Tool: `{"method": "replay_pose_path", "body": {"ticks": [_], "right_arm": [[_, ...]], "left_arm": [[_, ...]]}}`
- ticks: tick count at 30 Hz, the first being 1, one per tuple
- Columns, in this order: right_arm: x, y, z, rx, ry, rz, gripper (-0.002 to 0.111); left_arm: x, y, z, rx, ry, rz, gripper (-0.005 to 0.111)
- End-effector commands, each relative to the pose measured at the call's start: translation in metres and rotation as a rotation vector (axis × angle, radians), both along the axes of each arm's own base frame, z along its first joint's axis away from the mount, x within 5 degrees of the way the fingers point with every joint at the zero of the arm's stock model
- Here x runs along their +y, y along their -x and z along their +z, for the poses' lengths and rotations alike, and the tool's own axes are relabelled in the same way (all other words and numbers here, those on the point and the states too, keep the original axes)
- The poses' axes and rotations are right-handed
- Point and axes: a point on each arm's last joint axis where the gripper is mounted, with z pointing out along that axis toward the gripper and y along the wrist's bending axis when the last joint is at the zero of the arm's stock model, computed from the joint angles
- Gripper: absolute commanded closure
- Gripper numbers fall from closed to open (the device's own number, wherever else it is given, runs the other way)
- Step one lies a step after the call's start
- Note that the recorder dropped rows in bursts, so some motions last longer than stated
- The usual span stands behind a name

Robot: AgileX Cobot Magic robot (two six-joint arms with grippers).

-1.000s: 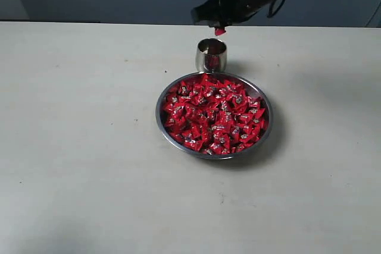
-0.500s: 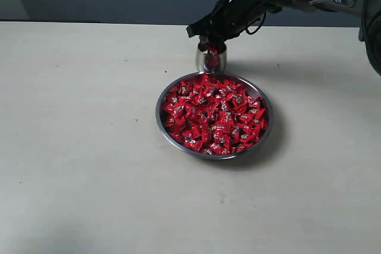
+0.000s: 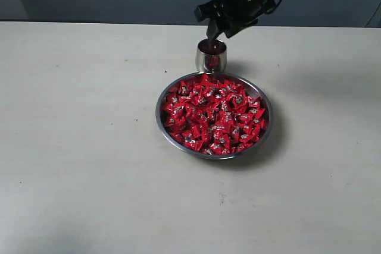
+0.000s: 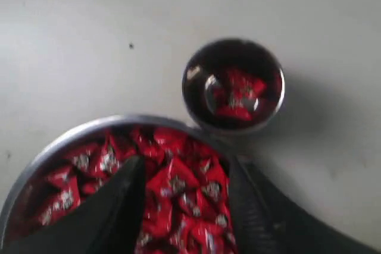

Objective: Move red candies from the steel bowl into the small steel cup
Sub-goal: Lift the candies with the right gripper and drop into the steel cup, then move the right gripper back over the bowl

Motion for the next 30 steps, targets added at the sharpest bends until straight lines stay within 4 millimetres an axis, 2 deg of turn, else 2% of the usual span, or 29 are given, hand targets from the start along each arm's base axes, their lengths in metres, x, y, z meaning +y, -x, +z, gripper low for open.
{"method": "replay_pose_path", "body": {"ticks": [1,7,12,17,23,30], "right_arm": [[-0.021,0.019,0.008,0.072,0.116,-0.022,0.069],[-0.041,0.056,0.019,0.077,0.122,-0.070,0.070],[-0.058,0.091,0.035,0.036,0.082,-0.091,0.070],[-0.073,0.118,0.043,-0.017,0.052,-0.112,0.070],[-0.084,0.139,0.048,-0.039,0.029,-0.123,0.070],[-0.087,0.147,0.048,-0.072,-0.021,-0.148,0.070]], "left_arm": [[0.000,0.000,-0.001,-0.005,0.007,-0.001,0.106],[0.000,0.000,-0.001,-0.005,0.005,-0.001,0.106],[0.000,0.000,-0.001,-0.005,0.005,-0.001,0.106],[0.000,0.000,-0.001,-0.005,0.005,-0.001,0.106],[0.000,0.000,-0.001,-0.005,0.005,-0.001,0.106],[0.000,0.000,-0.001,-0.005,0.005,-0.001,0.106]]}}
